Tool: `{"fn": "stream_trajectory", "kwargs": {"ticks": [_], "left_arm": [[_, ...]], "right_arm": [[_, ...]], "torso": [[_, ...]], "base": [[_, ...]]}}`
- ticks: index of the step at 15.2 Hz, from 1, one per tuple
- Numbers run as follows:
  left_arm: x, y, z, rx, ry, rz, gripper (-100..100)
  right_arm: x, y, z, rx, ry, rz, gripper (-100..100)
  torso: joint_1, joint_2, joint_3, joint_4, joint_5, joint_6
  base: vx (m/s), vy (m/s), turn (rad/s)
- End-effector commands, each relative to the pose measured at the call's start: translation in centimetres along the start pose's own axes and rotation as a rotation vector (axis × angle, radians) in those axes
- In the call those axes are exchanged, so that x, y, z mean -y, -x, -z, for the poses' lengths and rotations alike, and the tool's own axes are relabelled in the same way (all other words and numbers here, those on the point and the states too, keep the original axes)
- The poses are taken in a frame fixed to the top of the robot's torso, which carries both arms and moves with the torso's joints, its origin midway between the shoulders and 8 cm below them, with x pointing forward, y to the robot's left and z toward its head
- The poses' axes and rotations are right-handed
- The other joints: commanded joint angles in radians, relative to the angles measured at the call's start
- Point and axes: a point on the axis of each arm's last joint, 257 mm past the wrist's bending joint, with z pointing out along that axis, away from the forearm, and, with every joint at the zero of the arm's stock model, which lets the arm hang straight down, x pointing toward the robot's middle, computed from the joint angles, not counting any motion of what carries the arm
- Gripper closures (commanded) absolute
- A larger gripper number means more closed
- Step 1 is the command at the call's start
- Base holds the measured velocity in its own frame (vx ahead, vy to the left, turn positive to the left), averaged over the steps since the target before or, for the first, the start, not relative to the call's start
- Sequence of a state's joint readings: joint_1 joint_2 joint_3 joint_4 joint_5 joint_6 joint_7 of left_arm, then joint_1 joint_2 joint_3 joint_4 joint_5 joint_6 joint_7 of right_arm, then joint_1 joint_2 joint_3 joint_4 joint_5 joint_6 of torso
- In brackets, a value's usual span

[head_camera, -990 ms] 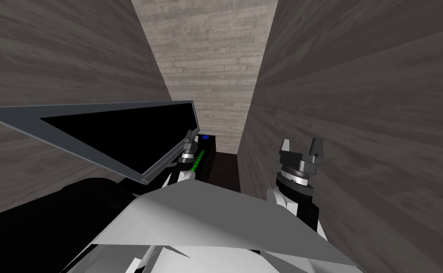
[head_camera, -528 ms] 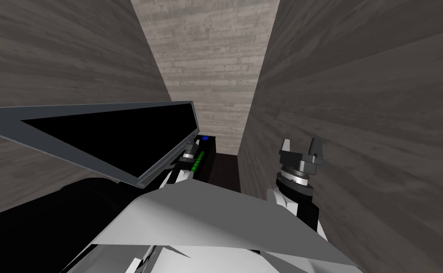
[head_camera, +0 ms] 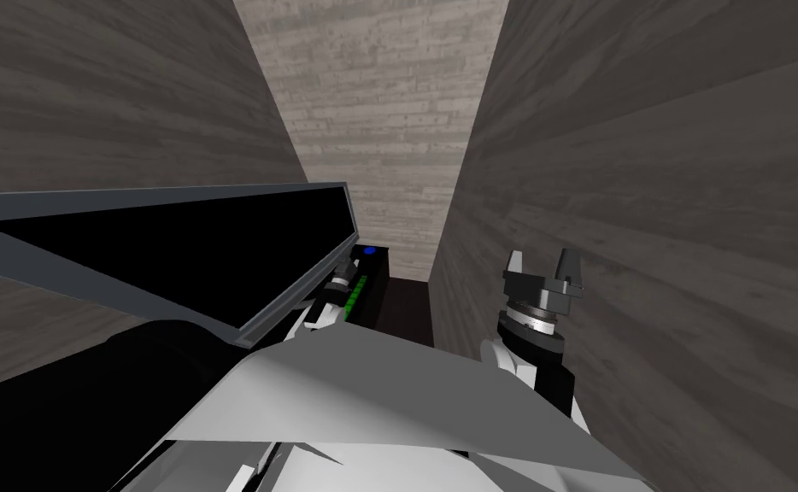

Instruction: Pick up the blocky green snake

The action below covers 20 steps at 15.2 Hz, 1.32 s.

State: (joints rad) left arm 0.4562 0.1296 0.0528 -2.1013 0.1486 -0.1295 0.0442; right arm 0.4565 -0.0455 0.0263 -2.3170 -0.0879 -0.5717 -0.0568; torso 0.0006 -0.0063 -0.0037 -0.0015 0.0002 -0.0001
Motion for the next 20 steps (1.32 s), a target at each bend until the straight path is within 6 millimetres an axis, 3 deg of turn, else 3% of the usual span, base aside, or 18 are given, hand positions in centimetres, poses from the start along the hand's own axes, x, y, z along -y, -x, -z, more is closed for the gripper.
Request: {"fn": "stream_trajectory", "kwargs": {"ticks": [1, 4, 6, 9, 11, 12, 14, 15, 17, 18, 20], "left_arm": [[-0.8, 0.3, 0.1, 0.005, 0.033, 0.008, -100], [-4.3, 2.2, 0.2, 0.041, 0.132, 0.048, -100], [-4.9, 2.2, 0.3, 0.043, 0.156, 0.048, -100], [-8.4, 4.4, 0.8, 0.091, 0.257, 0.097, -100], [-9.1, 4.4, 1.0, 0.094, 0.284, 0.098, -100], [-11.0, 5.6, 1.5, 0.123, 0.337, 0.125, -100], [-11.3, 5.6, 1.6, 0.125, 0.35, 0.125, -100], [-13.0, 6.7, 2.2, 0.157, 0.399, 0.154, -100], [-13.4, 6.7, 2.4, 0.159, 0.416, 0.155, -100], [-15.1, 7.9, 3.1, 0.194, 0.464, 0.186, -100], [-15.6, 7.9, 3.3, 0.197, 0.482, 0.187, -100]], "right_arm": [[0.0, 0.0, 0.0, 0.0, 0.0, 0.0, 0], [0.0, 0.0, 0.0, 0.0, 0.0, 0.0, 0], [0.0, 0.0, 0.0, 0.0, 0.0, 0.0, 0], [0.0, 0.0, 0.0, 0.0, 0.0, 0.0, 0], [0.0, 0.0, 0.0, 0.0, 0.0, 0.0, 0], [0.0, 0.0, 0.0, 0.0, 0.0, 0.0, 0], [0.0, 0.0, 0.0, 0.0, 0.0, 0.0, 0], [0.0, 0.0, 0.0, 0.0, 0.0, 0.0, 0], [0.0, 0.0, 0.0, 0.0, 0.0, 0.0, 0], [0.0, 0.0, 0.0, 0.0, 0.0, 0.0, 0], [0.0, 0.0, 0.0, 0.0, 0.0, 0.0, 0]], "torso": [[0.0, 0.0, 0.0, 0.0, 0.0, 0.0], [0.0, 0.002, 0.001, 0.0, 0.0, 0.0], [0.0, 0.001, 0.0, 0.0, 0.0, 0.0], [0.0, 0.001, 0.001, 0.0, 0.0, 0.0], [0.0, 0.0, 0.0, 0.0, 0.0, 0.0], [0.0, 0.001, 0.0, 0.0, 0.0, 0.0], [0.0, 0.001, 0.0, 0.0, 0.0, 0.0], [0.0, 0.001, 0.001, 0.0, 0.0, 0.0], [0.0, 0.001, 0.0, 0.0, 0.0, 0.0], [0.0, 0.001, 0.001, 0.0, 0.0, 0.0], [0.0, 0.001, 0.0, 0.0, 0.0, 0.0]], "base": [[0.056, 0.008, 0.006], [0.061, 0.006, 0.015], [0.066, 0.005, 0.01], [0.071, 0.005, 0.016], [0.072, 0.0, 0.012], [0.068, 0.006, 0.014], [0.063, 0.005, 0.011], [0.067, 0.01, 0.017], [0.069, 0.007, 0.011], [0.069, 0.006, 0.017], [0.061, 0.001, 0.012]]}}
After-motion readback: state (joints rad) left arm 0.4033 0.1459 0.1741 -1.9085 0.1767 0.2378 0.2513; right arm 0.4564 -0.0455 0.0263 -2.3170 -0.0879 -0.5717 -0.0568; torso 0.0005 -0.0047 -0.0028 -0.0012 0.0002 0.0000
